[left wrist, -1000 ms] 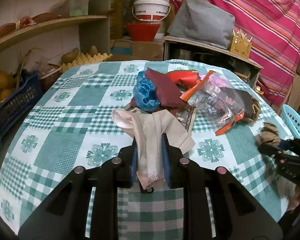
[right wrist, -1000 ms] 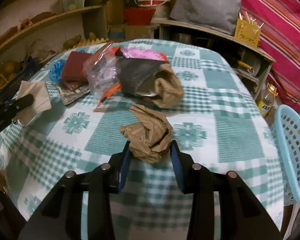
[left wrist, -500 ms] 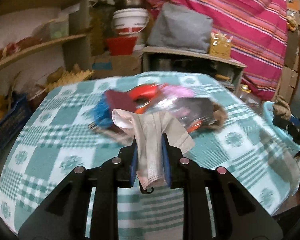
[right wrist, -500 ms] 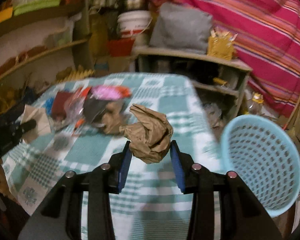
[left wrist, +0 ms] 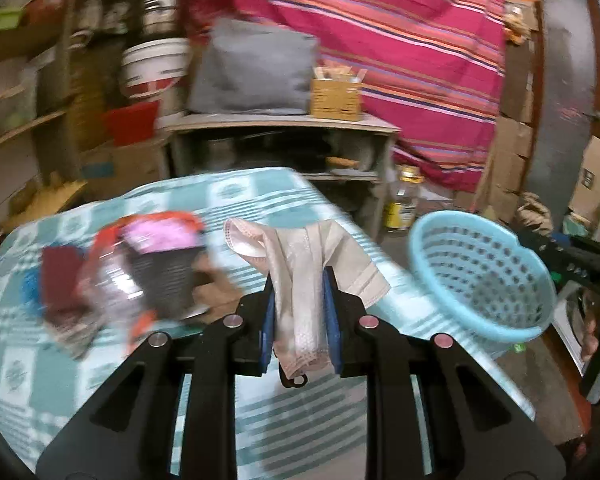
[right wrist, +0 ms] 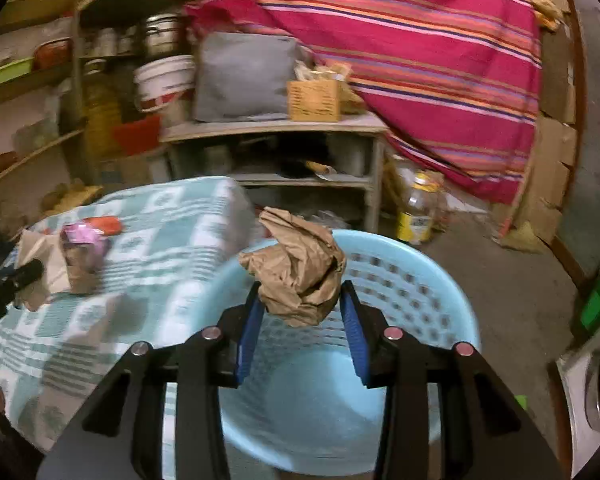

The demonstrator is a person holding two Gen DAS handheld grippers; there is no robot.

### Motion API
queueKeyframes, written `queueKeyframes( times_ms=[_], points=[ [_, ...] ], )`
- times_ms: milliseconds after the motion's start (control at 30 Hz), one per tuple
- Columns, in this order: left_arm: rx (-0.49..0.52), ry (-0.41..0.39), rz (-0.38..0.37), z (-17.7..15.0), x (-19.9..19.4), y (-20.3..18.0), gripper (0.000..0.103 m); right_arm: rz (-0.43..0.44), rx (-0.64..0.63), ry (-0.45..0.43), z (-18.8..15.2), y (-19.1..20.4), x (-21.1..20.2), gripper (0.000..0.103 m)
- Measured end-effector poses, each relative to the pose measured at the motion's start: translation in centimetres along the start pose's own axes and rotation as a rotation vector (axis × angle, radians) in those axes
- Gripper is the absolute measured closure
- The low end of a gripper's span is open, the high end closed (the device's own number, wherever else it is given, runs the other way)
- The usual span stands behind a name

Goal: Collect trash
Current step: 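Carry the cloth and brown paper with both tools over the blue basket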

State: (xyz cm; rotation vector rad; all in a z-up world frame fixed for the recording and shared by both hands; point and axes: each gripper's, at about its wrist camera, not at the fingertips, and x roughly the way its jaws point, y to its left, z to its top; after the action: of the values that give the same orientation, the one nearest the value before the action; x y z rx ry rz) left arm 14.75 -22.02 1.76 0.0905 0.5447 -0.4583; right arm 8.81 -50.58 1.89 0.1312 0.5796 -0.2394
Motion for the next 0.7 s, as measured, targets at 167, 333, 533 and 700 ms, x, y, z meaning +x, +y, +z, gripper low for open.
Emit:
queueKeyframes(
  times_ms=[167,333,533,700],
  points=[
    [0.036,0.002,-0.080,0.8,2.1,-5.5,0.083,-0.022,0.016,0.023,-1.3,-2.8,0.7,0.064],
    [0.068,0.019,-0.123,1.1,4.1,-9.8,0.083,-0.009,0.066,0.028,-1.6,-4.5,1.0,0.064],
    [0.098,0.043,-0.150,1.1,6.2,-13.2,0.082,-0.028,0.082,0.021,-1.8,-5.6,1.0,0.064],
    [0.115,0.068,-0.152,1.1,7.7,-14.5,0.074,-0.027,0.101,0.028,-1.9,-6.0,1.1,0.064]
  ],
)
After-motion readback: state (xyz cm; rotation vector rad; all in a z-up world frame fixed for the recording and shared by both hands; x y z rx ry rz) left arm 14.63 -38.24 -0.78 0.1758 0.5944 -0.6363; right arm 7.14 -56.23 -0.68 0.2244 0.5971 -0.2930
